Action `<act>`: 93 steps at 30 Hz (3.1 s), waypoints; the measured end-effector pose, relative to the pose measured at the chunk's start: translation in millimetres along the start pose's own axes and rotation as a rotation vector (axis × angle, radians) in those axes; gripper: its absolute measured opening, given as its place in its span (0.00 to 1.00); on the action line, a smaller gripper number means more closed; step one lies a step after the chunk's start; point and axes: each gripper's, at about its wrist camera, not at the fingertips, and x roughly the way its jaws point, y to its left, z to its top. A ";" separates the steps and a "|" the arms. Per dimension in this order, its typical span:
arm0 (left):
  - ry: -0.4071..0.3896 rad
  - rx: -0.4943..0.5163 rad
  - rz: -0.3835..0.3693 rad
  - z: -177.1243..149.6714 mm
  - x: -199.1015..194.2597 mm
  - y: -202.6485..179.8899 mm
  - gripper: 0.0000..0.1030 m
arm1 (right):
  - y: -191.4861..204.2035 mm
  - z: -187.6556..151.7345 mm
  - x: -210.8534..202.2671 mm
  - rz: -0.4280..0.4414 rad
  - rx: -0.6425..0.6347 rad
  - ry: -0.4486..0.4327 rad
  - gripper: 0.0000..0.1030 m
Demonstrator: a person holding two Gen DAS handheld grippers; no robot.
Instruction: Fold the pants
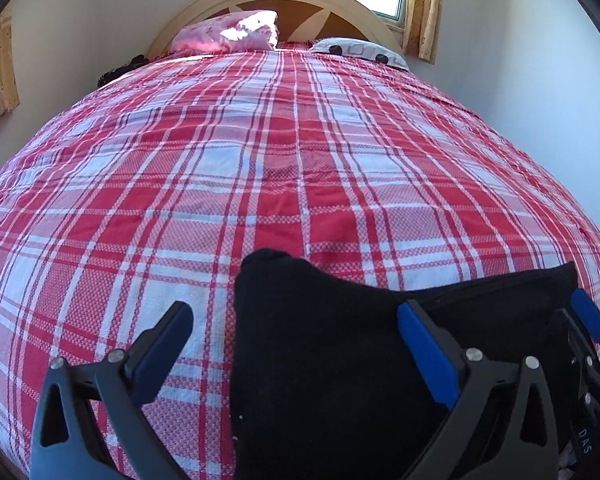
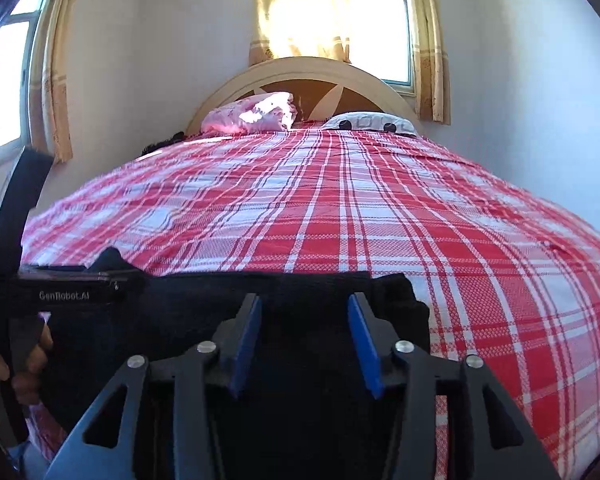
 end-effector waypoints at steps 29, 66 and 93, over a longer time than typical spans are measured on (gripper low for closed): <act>0.108 -0.005 -0.142 -44.3 -24.8 22.1 1.00 | -71.2 -45.3 -26.1 0.177 0.416 0.059 0.76; -0.219 -0.063 0.145 5.8 -86.9 108.0 0.16 | 79.5 42.1 -7.8 0.427 0.120 0.013 0.36; -0.140 -0.110 0.625 -26.1 -43.1 201.1 0.34 | 169.5 26.3 117.2 0.578 0.280 0.223 0.67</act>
